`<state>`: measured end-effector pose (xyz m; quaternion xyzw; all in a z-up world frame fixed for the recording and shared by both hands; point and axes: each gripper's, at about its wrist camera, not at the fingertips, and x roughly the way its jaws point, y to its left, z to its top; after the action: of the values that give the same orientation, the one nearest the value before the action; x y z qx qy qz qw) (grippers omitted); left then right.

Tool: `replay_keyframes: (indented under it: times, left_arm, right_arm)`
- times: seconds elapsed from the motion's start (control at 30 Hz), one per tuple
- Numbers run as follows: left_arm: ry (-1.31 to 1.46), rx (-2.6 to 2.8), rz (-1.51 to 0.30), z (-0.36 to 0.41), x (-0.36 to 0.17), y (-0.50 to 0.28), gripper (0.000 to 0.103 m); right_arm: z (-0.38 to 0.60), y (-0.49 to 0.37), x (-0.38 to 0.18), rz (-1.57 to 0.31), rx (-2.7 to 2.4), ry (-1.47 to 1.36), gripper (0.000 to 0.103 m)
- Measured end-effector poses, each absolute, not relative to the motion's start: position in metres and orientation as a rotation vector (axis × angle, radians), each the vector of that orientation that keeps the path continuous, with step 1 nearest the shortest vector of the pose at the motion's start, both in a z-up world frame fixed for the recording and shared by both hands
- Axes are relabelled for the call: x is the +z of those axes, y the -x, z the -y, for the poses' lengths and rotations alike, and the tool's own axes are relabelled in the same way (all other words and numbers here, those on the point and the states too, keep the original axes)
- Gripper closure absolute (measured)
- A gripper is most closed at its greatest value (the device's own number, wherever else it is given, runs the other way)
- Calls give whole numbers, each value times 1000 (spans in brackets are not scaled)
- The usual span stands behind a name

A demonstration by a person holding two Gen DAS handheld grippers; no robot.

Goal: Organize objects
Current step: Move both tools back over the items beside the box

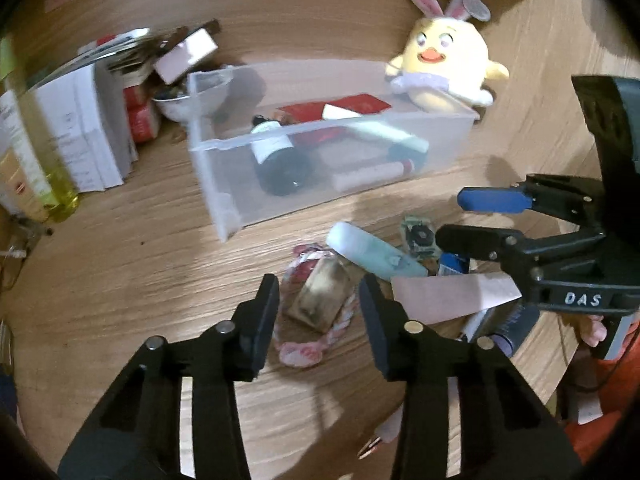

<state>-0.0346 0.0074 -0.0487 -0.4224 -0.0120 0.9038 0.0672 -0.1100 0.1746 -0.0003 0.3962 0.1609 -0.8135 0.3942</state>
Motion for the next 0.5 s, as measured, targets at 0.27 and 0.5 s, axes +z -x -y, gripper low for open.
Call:
replay_keyframes:
  times: [0.27, 0.5]
  left_arm:
    - [1308, 2707, -59, -11, -55, 42, 62]
    - [1320, 2680, -16, -5, -61, 44, 62]
  right_arm:
    - [-165, 108, -11, -510, -2035, -1010, 57]
    - [-156, 113, -17, -517, -2018, -1022, 57]
